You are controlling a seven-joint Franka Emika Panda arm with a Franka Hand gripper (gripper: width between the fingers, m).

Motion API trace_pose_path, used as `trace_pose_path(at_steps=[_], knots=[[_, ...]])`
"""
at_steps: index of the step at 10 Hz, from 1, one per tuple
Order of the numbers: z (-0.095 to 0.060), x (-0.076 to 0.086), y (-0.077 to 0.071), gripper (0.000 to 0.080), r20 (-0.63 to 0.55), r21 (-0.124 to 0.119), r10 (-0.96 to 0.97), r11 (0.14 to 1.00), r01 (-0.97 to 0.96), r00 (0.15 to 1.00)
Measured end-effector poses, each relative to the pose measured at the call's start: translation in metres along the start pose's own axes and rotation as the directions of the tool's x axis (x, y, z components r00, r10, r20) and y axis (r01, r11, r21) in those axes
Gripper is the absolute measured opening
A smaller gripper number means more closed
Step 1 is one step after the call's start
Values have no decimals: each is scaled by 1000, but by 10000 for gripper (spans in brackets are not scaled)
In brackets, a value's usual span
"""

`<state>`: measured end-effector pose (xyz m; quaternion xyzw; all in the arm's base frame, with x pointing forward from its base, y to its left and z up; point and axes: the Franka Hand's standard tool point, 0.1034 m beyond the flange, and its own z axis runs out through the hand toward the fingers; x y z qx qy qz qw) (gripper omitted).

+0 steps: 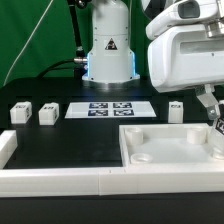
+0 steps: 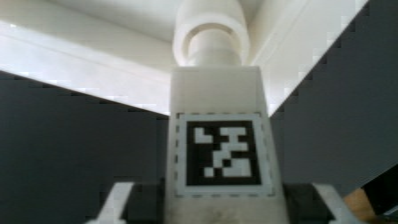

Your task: Assemble one leg

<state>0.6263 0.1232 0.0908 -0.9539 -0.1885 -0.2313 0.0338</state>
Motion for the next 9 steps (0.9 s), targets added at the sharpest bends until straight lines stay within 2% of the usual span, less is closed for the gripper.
trace_pose_path(at_steps=[3, 8, 9], knots=[[2, -18, -5, 291, -28, -4, 14, 1000, -14, 1000], [2, -23, -4, 291, -114, -22, 19, 1000, -21, 993], [2, -23, -4, 367, -113, -22, 19, 1000, -21, 993]])
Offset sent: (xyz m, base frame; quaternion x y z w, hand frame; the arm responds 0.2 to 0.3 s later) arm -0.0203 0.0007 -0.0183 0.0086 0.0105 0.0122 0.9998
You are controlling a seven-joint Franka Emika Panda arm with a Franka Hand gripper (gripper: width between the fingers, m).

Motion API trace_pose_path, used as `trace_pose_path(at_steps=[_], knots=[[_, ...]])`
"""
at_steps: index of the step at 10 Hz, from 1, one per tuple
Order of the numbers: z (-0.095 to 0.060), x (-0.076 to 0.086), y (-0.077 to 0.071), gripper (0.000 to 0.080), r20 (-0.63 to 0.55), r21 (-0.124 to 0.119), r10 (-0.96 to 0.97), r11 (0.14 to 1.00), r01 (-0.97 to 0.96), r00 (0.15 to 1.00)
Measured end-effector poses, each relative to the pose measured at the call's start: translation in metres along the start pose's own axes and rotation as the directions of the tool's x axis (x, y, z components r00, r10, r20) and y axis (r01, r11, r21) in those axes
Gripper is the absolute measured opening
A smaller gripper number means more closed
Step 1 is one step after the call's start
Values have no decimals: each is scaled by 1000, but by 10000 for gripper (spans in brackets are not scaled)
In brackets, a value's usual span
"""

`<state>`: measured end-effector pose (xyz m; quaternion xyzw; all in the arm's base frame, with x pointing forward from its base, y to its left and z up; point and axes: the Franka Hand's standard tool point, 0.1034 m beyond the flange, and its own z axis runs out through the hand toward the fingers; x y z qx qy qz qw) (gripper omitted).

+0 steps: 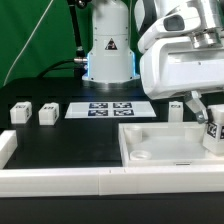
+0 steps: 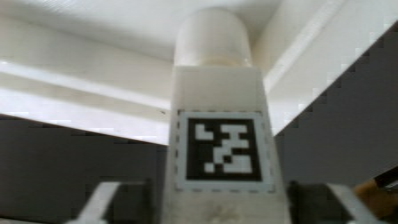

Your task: Assemble one leg

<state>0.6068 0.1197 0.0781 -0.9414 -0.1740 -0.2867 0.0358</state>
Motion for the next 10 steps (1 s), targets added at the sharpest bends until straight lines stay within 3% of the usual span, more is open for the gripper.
trace_pose_path(at_steps=[1, 2, 3, 7, 10], knots=[[0, 0, 0, 565, 0, 0, 0, 1000, 0, 1000], [0, 0, 0, 565, 0, 0, 0, 1000, 0, 1000], [0, 0, 0, 631, 0, 0, 0, 1000, 0, 1000], [0, 0, 0, 649, 0, 0, 1, 1000, -1, 1000], [-8, 14, 0, 649, 3, -4, 3, 1000, -3, 1000]])
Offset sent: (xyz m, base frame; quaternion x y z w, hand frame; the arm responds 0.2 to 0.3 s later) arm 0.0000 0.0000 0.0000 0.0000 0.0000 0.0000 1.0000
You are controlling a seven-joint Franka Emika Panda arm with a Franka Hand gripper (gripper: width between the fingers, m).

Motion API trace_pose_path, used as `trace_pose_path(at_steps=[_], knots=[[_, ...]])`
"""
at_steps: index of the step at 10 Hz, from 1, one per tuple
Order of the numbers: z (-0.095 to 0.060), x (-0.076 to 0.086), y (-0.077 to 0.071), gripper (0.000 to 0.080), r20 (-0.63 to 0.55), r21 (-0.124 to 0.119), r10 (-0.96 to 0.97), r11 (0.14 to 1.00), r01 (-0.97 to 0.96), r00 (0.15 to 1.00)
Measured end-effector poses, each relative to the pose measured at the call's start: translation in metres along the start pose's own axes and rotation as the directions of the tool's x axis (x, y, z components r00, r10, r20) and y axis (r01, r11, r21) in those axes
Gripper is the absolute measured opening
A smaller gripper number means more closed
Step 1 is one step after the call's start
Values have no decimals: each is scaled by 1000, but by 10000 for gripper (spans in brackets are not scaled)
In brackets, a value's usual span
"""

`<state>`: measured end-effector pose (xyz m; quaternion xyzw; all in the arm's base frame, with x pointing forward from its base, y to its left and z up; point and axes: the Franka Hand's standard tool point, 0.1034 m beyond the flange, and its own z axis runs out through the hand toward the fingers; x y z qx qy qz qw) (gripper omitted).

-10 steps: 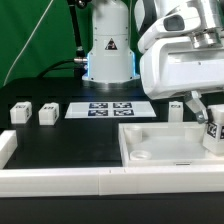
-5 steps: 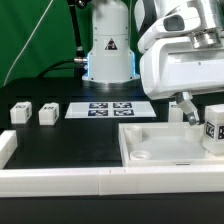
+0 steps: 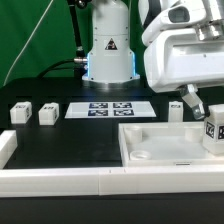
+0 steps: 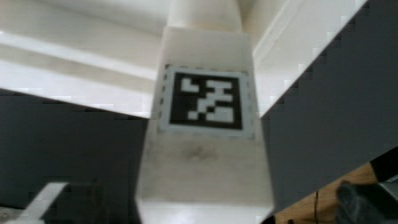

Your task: Assemble one leg

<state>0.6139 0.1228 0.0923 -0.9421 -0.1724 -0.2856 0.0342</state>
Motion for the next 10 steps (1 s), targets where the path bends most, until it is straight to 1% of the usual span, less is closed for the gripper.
trace_pose_path(at_steps=[1, 2, 3, 4, 5, 6, 7, 8, 9, 10], knots=[[2, -1, -2, 649, 26, 7, 0, 1000, -1, 1000], [2, -1, -2, 649, 24, 7, 1, 1000, -1, 1000], [3, -4, -3, 649, 58, 15, 3, 1000, -4, 998], [5, -10, -4, 649, 174, 40, -1, 999, -6, 985], [5, -6, -2, 649, 268, 60, -5, 998, -12, 963], [4, -6, -1, 649, 342, 75, -8, 997, -19, 940], [1, -8, -2, 649, 437, 97, -16, 995, -30, 900], [-1, -6, -3, 649, 504, 114, -22, 993, -41, 863], [-4, -9, -4, 649, 565, 130, -32, 990, -51, 824], [-5, -8, -6, 649, 618, 146, -42, 987, -62, 785]])
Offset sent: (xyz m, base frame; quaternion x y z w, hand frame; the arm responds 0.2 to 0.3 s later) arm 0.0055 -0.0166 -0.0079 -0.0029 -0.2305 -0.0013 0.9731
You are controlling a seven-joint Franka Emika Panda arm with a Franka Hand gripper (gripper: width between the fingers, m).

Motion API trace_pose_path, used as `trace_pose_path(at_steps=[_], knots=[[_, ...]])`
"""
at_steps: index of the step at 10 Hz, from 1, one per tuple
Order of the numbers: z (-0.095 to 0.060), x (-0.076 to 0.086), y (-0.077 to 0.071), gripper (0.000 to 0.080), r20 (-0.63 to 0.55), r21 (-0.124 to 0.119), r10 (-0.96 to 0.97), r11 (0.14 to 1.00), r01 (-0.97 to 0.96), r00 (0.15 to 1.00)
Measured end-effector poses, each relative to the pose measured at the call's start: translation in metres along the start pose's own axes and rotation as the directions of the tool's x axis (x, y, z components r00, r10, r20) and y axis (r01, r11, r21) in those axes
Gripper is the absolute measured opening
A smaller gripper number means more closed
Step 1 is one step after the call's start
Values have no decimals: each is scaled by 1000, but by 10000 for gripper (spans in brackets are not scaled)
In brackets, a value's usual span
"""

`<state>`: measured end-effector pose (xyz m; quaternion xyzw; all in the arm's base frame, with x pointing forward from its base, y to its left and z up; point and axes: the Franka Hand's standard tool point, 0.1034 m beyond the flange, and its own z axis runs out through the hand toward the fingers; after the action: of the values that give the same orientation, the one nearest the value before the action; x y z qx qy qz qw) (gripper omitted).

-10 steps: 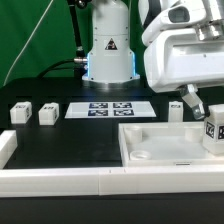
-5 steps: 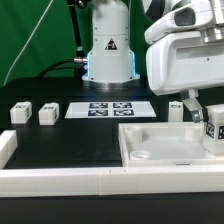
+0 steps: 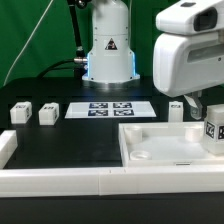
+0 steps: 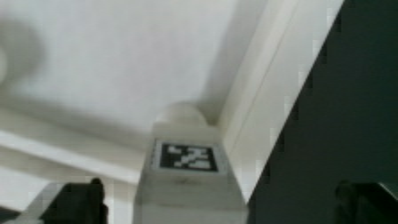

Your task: Assemble one leg

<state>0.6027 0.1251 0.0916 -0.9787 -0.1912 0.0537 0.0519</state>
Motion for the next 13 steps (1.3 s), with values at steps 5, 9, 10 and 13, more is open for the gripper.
trace_pose_path(at_steps=[5, 9, 10, 13], knots=[[0, 6, 3, 297, -33, -7, 1, 1000, -1, 999], [0, 6, 3, 297, -33, -5, 31, 1000, -31, 999], [1, 6, 3, 297, -36, 3, 94, 996, -94, 995], [1, 8, 3, 298, -44, 39, 373, 928, -371, 927]])
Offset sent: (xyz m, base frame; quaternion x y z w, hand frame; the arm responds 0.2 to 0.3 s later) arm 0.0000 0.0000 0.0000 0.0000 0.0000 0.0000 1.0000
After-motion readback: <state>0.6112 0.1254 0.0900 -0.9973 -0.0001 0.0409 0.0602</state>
